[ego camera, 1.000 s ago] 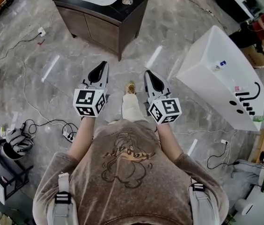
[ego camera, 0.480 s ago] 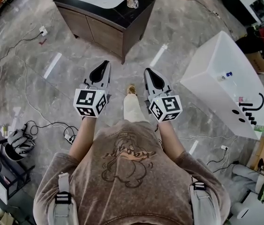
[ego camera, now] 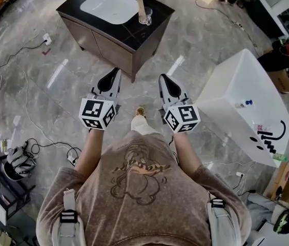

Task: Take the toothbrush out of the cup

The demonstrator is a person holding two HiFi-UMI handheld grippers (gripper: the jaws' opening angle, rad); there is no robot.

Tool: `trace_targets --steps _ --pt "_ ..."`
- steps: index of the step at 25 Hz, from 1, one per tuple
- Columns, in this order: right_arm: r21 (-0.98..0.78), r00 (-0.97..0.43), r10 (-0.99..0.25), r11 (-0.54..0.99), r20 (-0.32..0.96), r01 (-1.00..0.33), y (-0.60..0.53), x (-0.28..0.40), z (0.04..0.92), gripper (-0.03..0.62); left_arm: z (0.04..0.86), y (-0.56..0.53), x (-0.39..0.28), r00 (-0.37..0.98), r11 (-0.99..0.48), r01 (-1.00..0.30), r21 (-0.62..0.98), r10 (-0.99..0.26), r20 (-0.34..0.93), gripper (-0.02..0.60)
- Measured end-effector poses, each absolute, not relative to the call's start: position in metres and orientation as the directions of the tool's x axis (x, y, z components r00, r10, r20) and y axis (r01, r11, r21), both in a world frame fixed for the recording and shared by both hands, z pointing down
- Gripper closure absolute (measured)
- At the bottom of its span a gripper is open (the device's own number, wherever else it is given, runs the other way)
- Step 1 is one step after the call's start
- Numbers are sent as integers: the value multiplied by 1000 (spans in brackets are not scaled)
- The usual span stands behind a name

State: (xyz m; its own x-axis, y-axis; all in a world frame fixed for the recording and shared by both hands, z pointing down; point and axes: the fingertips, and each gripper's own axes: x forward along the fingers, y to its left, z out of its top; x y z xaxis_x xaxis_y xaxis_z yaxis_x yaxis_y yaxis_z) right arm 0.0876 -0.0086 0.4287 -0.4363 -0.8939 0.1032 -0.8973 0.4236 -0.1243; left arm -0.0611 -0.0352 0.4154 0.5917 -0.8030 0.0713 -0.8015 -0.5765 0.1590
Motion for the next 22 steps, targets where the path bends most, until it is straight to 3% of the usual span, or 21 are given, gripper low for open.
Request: trace_targets --steps 22 --pt "-124 -523 -845 510 112 -851 -166 119 423 576 401 -192 -27 545 -529 -830 180 -837 55 548"
